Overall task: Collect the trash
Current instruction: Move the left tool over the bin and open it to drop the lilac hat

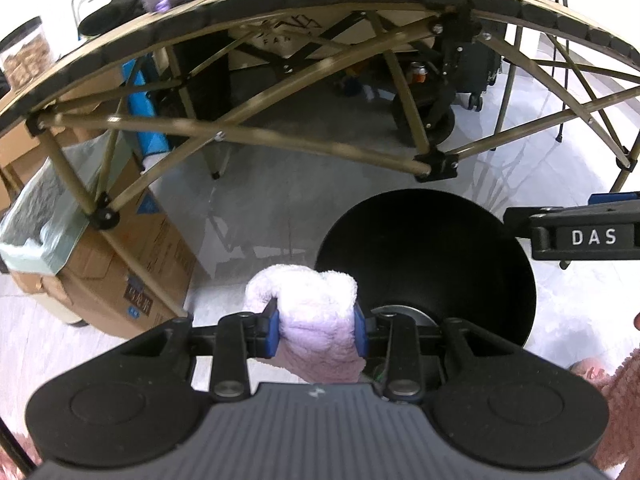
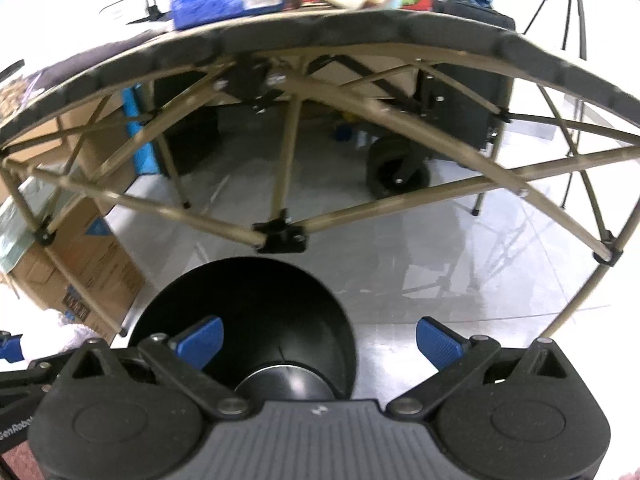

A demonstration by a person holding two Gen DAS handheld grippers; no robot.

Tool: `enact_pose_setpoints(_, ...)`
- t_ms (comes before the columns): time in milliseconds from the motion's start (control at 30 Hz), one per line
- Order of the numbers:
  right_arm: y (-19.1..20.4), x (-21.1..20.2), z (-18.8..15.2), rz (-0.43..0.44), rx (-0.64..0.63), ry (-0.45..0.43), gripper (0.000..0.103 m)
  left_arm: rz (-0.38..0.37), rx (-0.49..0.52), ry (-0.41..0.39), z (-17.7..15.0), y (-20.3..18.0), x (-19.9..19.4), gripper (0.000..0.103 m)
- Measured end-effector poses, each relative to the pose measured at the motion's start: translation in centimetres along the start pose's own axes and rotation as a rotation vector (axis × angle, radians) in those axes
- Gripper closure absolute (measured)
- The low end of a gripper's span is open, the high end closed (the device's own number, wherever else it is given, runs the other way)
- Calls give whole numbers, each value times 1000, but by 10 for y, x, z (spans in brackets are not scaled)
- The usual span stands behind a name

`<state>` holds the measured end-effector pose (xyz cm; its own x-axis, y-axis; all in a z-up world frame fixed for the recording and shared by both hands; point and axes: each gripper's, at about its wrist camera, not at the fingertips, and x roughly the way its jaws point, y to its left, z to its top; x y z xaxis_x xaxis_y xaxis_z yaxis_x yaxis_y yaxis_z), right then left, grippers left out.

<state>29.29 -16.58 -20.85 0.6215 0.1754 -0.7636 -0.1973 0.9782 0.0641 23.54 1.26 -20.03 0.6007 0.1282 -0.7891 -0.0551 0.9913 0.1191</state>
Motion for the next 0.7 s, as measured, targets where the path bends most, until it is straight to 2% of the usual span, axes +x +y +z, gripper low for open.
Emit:
enact_pose_setpoints(400,-48,-18,7,-77,149,-39,0,-35,72,-18,17,-36,12,68)
enact_pose_setpoints(700,-69,-26,9,-125,238,-64,0,-54,104,-11,32,-56,34,68)
